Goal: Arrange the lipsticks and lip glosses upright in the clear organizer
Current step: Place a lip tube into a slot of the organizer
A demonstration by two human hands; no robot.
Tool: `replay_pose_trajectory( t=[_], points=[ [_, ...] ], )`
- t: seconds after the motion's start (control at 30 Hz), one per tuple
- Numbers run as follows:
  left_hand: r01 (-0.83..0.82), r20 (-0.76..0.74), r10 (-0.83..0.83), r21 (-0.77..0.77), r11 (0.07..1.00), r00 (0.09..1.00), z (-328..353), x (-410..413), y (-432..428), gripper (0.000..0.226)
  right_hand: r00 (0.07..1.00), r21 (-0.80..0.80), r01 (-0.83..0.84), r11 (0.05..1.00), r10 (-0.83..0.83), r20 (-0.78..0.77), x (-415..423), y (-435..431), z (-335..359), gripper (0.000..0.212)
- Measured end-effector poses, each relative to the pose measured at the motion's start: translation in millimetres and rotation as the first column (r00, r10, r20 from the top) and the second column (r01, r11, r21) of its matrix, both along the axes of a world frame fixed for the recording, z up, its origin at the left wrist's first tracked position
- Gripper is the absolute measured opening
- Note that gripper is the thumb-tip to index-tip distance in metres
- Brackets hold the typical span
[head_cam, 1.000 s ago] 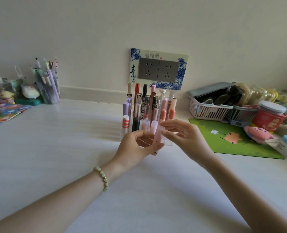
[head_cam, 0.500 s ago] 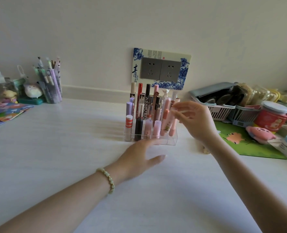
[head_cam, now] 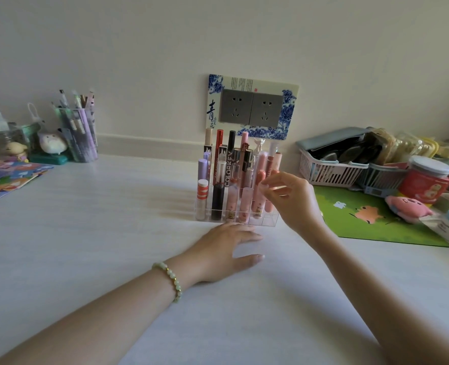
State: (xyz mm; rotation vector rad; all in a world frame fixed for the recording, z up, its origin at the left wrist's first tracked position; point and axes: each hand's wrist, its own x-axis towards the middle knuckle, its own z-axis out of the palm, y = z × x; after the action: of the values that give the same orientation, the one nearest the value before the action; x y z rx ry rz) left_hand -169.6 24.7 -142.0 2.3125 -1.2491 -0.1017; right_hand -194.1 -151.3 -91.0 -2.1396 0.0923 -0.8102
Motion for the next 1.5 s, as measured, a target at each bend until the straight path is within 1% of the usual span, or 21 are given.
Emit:
replay_pose_trajectory(
  t=[0.27, 0.47, 0.57, 0.63, 0.67, 0.7, 0.73, 0.8, 0.83, 0.9, 0.93, 1.0, 1.13, 1.2, 1.27, 1.3, 1.33, 1.4, 1.43, 1.5],
  points=[
    [0.002, 0.017, -0.002, -0.014, 1.000, 1.000, 2.3, -1.6, 0.1, 0.052, 0.999, -0.026, -0.007, 1.000, 0.005, -0.048, -2.0, 1.0, -7.2, 0.011],
    [0.002, 0.020, -0.002, -0.013, 1.000, 1.000, 3.3, -2.9, -0.2, 0.051, 0.999, -0.120, 0.026, 0.992, -0.031, -0.041, -4.1, 0.4, -6.7, 0.007],
    [0.015, 0.009, -0.015, -0.007, 1.000, 1.000, 4.6, -5.3, -1.6, 0.050, 1.000, -0.148, 0.004, 0.989, -0.008, -0.025, -9.6, -11.9, 0.7, 0.009],
    [0.028, 0.012, -0.028, -0.007, 1.000, 1.000, 6.0, -7.6, -3.4, 0.050, 0.999, -0.163, -0.023, 0.986, 0.016, -0.048, -16.9, -30.7, 7.3, 0.012],
    [0.036, 0.017, -0.036, -0.005, 0.999, 0.999, 6.8, -9.1, -5.1, 0.049, 0.995, -0.186, -0.046, 0.982, 0.028, -0.098, -21.7, -43.6, 9.7, 0.018],
    [0.043, 0.020, -0.043, 0.001, 0.999, 0.999, 6.9, -10.5, -7.1, 0.049, 0.984, -0.220, -0.079, 0.972, 0.040, -0.174, -26.8, -57.1, 11.1, 0.030],
    [0.049, 0.021, -0.049, 0.009, 0.999, 0.999, 7.0, -11.2, -8.5, 0.049, 0.960, -0.252, -0.127, 0.959, 0.054, -0.275, -31.9, -70.5, 11.8, 0.046],
    [0.053, 0.026, -0.054, 0.016, 0.998, 0.998, 7.0, -12.9, -11.6, 0.050, 0.876, -0.266, -0.219, 0.939, 0.070, -0.478, -41.5, -93.4, 9.0, 0.075],
    [0.055, 0.030, -0.056, 0.016, 0.998, 0.998, 7.0, -12.9, -12.7, 0.050, 0.833, -0.258, -0.241, 0.936, 0.063, -0.550, -44.7, -101.8, 5.8, 0.085],
    [0.057, 0.030, -0.057, 0.017, 0.998, 0.998, 7.5, -14.2, -13.9, 0.050, 0.771, -0.233, -0.261, 0.937, 0.058, -0.634, -48.1, -114.1, -2.4, 0.095],
    [0.057, 0.028, -0.057, 0.018, 0.998, 0.998, 7.8, -14.6, -13.7, 0.050, 0.757, -0.227, -0.269, 0.936, 0.060, -0.650, -47.7, -117.5, -6.6, 0.097],
    [0.054, 0.017, -0.054, 0.018, 0.998, 0.998, 7.4, -15.5, -13.5, 0.050, 0.758, -0.225, -0.276, 0.935, 0.068, -0.649, -45.7, -120.9, -12.3, 0.095],
    [0.052, 0.011, -0.052, 0.012, 0.999, 0.999, 6.3, -13.5, -13.6, 0.050, 0.779, -0.152, -0.260, 0.954, 0.115, -0.616, -43.3, -123.8, -14.5, 0.089],
    [0.056, -0.001, -0.056, 0.010, 0.998, 0.998, 5.5, -12.6, -13.4, 0.050, 0.798, -0.177, -0.242, 0.954, 0.092, -0.595, -44.4, -120.5, -13.5, 0.089],
    [0.054, -0.036, -0.055, -0.023, 0.998, 0.998, 4.2, -11.8, -13.1, 0.051, 0.837, -0.190, -0.229, 0.955, 0.094, -0.539, -47.3, -108.6, -8.3, 0.088],
    [0.047, -0.094, -0.053, -0.071, 0.996, 0.994, 3.4, -11.3, -12.9, 0.053, 0.861, -0.159, -0.239, 0.958, 0.133, -0.491, -49.5, -98.6, -4.0, 0.087],
    [0.027, -0.188, -0.054, -0.148, 0.989, 0.981, 4.2, -11.8, -12.8, 0.054, 0.881, -0.108, -0.263, 0.959, 0.194, -0.432, -52.3, -86.2, 1.1, 0.085],
    [-0.064, -0.422, -0.078, -0.312, 0.948, 0.903, 8.8, -14.7, -13.1, 0.055, 0.894, -0.017, -0.359, 0.933, 0.339, -0.292, -57.9, -56.9, 10.6, 0.082],
    [-0.114, -0.504, -0.093, -0.365, 0.924, 0.859, 12.2, -16.0, -13.3, 0.056, 0.888, -0.010, -0.410, 0.912, 0.397, -0.231, -59.6, -42.2, 13.9, 0.082],
    [-0.186, -0.612, -0.119, -0.411, 0.893, 0.782, 18.6, -16.5, -13.2, 0.057, 0.871, -0.056, -0.477, 0.877, 0.463, -0.164, -60.1, -16.9, 15.7, 0.082]
  ],
)
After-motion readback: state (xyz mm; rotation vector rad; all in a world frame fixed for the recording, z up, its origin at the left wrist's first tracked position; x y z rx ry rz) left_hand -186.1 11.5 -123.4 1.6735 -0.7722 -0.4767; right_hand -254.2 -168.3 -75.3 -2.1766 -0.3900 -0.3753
